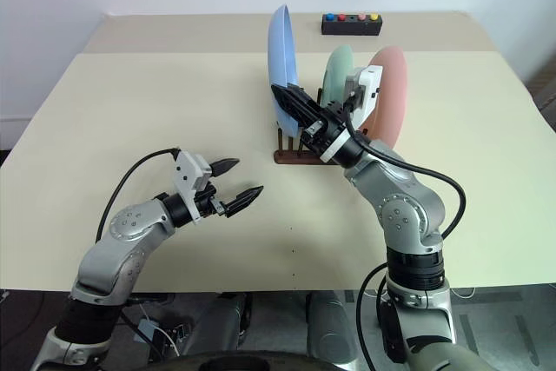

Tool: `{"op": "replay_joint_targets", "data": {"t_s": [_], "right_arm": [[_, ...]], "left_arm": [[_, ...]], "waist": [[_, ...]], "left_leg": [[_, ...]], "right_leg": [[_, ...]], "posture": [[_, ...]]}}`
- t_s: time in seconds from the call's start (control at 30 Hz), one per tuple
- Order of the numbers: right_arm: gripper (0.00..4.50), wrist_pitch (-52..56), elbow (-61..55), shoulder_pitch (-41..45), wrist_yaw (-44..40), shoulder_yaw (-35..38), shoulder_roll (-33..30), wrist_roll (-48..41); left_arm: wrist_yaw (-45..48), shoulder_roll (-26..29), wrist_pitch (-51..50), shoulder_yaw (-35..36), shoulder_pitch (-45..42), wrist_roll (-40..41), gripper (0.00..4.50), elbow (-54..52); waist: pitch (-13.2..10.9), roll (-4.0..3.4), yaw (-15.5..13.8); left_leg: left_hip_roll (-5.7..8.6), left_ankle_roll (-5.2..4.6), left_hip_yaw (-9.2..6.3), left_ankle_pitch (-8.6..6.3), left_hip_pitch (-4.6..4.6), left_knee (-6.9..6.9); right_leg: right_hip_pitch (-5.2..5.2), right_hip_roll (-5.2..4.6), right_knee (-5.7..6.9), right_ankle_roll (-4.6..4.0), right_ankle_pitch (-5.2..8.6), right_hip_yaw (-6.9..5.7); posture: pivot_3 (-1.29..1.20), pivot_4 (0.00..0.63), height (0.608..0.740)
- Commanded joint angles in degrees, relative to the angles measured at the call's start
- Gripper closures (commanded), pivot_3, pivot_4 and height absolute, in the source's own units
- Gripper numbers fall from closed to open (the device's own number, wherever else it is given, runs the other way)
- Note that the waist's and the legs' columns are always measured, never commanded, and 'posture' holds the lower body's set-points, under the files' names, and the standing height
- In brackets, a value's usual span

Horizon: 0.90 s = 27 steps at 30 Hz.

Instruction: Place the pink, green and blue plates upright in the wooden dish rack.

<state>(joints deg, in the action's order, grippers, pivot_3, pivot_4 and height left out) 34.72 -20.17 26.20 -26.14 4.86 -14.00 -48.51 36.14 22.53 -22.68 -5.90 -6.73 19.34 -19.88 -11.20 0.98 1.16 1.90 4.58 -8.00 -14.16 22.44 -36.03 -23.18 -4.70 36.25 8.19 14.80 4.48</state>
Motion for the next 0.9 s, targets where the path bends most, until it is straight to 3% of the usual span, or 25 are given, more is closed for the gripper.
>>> {"op": "replay_joint_targets", "data": {"t_s": [0.03,0.27,0.9], "right_arm": [[3.56,-0.1,-1.0,0.0,0.2,0.8,0.5,-1.3],[0.03,-0.6,-0.8,0.0,0.3,0.7,0.4,-0.7],[0.03,-3.7,-3.9,3.6,-0.2,0.2,-4.2,7.8]], "left_arm": [[0.4,0.3,1.8,0.7,0.0,0.1,0.0,-1.6],[0.5,0.4,2.4,0.7,-0.1,-0.1,0.0,-1.1],[0.6,0.1,1.8,0.2,-0.6,0.0,0.0,-1.4]], "waist": [[0.0,0.0,0.0],[0.0,0.0,0.0],[0.0,0.0,0.0]], "left_leg": [[0.0,0.0,0.0,0.0,0.0,0.0],[0.0,0.0,0.0,0.0,0.0,0.0],[0.0,0.0,0.0,0.0,0.0,0.0]], "right_leg": [[0.0,0.0,0.0,0.0,0.0,0.0],[0.0,0.0,0.0,0.0,0.0,0.0],[0.0,0.0,-0.01,0.0,0.0,0.0]], "posture": [[0.0,0.15,0.74],[0.0,0.15,0.74],[0.0,0.15,0.74]]}}
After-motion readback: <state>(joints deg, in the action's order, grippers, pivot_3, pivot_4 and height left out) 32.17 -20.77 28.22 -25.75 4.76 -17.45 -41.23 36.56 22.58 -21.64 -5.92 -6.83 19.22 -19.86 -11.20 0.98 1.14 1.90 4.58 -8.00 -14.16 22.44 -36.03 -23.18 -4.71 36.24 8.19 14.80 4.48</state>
